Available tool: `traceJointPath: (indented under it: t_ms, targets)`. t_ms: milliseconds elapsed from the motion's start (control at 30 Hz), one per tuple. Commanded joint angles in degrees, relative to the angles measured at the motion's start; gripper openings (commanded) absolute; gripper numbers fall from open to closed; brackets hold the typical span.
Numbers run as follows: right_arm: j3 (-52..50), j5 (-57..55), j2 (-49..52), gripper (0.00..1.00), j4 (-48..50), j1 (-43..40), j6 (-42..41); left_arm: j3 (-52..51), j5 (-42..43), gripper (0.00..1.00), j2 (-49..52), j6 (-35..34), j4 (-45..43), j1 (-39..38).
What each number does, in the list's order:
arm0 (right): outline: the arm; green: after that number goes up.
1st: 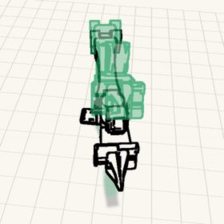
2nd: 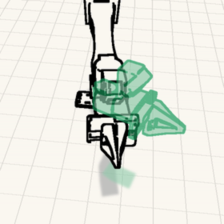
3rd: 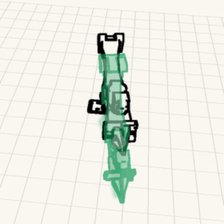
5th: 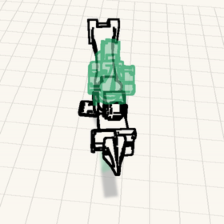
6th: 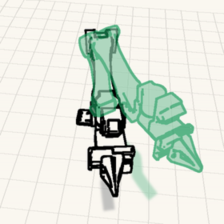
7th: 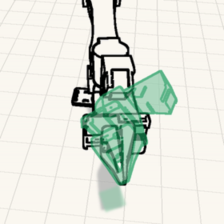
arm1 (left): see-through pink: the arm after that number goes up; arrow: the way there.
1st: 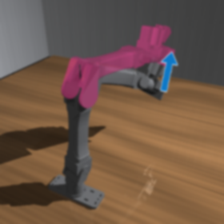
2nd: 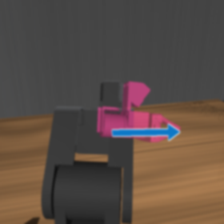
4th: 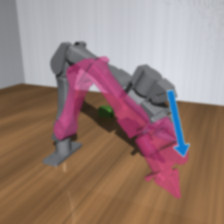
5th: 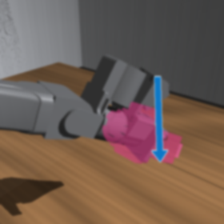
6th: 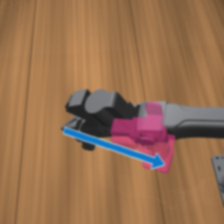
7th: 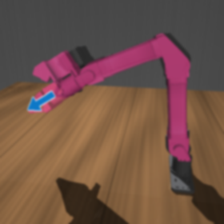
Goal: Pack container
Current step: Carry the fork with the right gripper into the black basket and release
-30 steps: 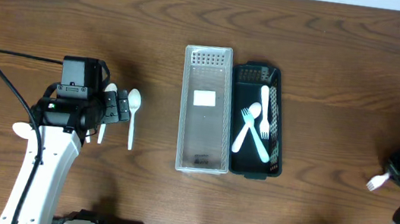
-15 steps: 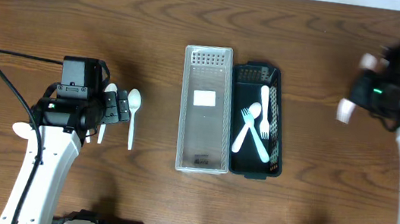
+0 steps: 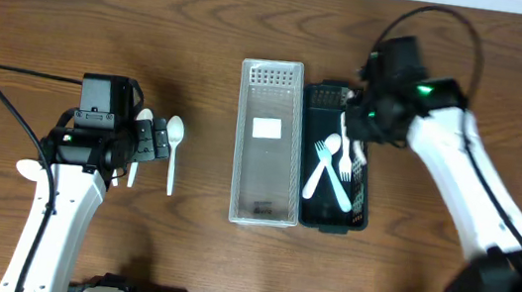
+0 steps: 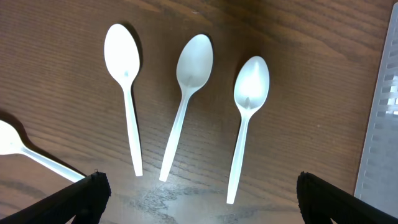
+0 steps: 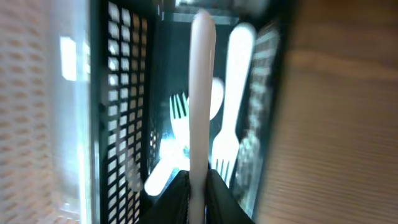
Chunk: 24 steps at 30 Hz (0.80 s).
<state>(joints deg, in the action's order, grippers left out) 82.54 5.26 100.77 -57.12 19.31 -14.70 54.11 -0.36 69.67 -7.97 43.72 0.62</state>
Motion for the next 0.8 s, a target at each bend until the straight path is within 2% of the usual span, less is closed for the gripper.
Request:
traceJointPath:
  t_ms: [0, 133, 200, 233, 300, 333, 500, 700, 767]
  targets:
    - [0.04, -0.87, 3.74, 0.11, 0.31, 2.01, -0.68, 1.27, -0.26, 0.98, -0.02, -0.72, 0.39, -0.22]
    - [0.04, -0.87, 6.69, 0.12, 0.76, 3.19, -0.68, 1.27, -0.26, 0.98, -0.02, -0.72, 0.39, -0.22]
    - [0.04, -0.9, 7.28, 0.16, 1.05, 3.48, -0.66, 1.27, -0.26, 0.98, -0.02, -0.72, 0.37, -0.22]
    - [0.04, -0.92, 7.39, 0.24, 1.18, 3.54, -0.66, 1.27, -0.26, 0.98, -0.02, -0.72, 0.37, -0.22]
    - [0.07, -0.94, 7.37, 0.48, 1.62, 3.54, -0.63, 1.27, -0.26, 0.98, -0.02, -0.72, 0.37, -0.22]
    - [0.07, -0.94, 7.34, 0.51, 1.95, 3.54, -0.63, 1.27, -0.26, 0.98, -0.02, -0.72, 0.35, -0.22]
    - [3.23, -3.21, 7.19, 0.49, 1.75, 3.48, 0.31, 1.27, -0.26, 0.98, -0.02, -0.7, 0.37, -0.22]
    - [20.02, -7.43, 5.27, 0.51, -4.63, 1.18, 2.16, 1.27, -0.26, 0.98, -0.24, -0.72, 0.48, -0.22]
    - [25.75, -7.43, 4.63, 0.55, -6.58, -0.94, 2.14, 1.27, -0.02, 0.98, -0.48, -0.7, 0.83, -0.24]
